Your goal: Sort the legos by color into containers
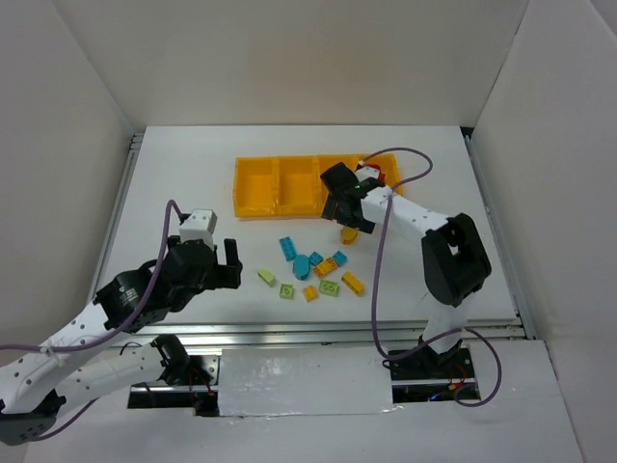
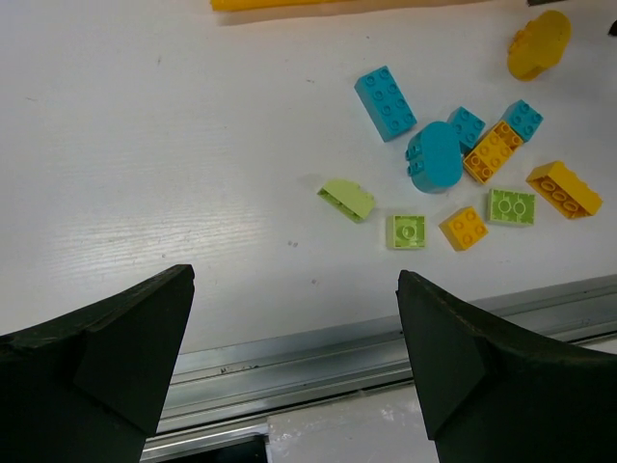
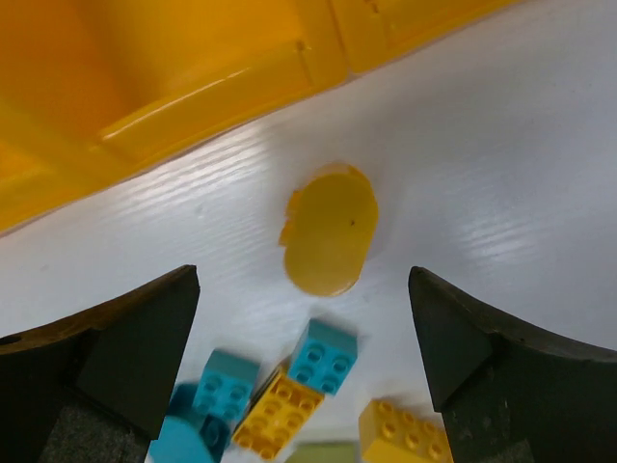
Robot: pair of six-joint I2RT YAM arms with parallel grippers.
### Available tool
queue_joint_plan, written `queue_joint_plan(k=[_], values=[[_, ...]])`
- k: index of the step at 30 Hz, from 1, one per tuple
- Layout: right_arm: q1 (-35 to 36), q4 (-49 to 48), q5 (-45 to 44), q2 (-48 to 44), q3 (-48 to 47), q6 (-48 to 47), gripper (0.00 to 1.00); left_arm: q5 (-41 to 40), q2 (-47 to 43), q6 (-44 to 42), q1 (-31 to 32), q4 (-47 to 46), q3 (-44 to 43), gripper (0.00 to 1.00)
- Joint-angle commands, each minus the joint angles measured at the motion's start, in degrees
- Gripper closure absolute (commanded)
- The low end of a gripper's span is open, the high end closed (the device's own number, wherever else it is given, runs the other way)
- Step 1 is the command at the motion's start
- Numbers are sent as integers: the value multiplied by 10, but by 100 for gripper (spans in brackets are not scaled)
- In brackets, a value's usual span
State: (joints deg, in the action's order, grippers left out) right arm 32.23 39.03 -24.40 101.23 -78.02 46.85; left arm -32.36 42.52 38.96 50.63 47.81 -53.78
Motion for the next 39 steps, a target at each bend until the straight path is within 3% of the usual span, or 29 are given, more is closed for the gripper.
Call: queue_joint_plan(k=[1, 16, 19, 22, 24, 25, 27, 34, 39], values=[[-2, 2, -51, 41, 1, 48, 4, 8, -19, -17, 5, -21, 5, 0], [-8, -62, -36, 115, 22, 33, 14, 28, -10, -27, 10, -32, 9, 0], [-9, -75, -34, 103, 38, 29, 32, 32, -10, -30, 10, -35, 10, 0], [-9, -91, -27, 77, 62, 21, 61, 34, -7, -31, 10, -37, 11, 0], [-2, -87, -28, 60, 69, 17, 69, 34, -4, -31, 10, -35, 10, 1], [5, -84, -30, 54, 70, 16, 85, 34, -4, -31, 10, -35, 10, 0], [27, -59, -42, 32, 67, 18, 95, 34, -4, -32, 10, -35, 10, 0], [48, -54, -32, -57, 37, -39, 92, 24, -9, -27, 10, -35, 12, 1], [9, -16, -28, 41, -126, -118, 90, 9, 5, -18, 10, -25, 10, 1]])
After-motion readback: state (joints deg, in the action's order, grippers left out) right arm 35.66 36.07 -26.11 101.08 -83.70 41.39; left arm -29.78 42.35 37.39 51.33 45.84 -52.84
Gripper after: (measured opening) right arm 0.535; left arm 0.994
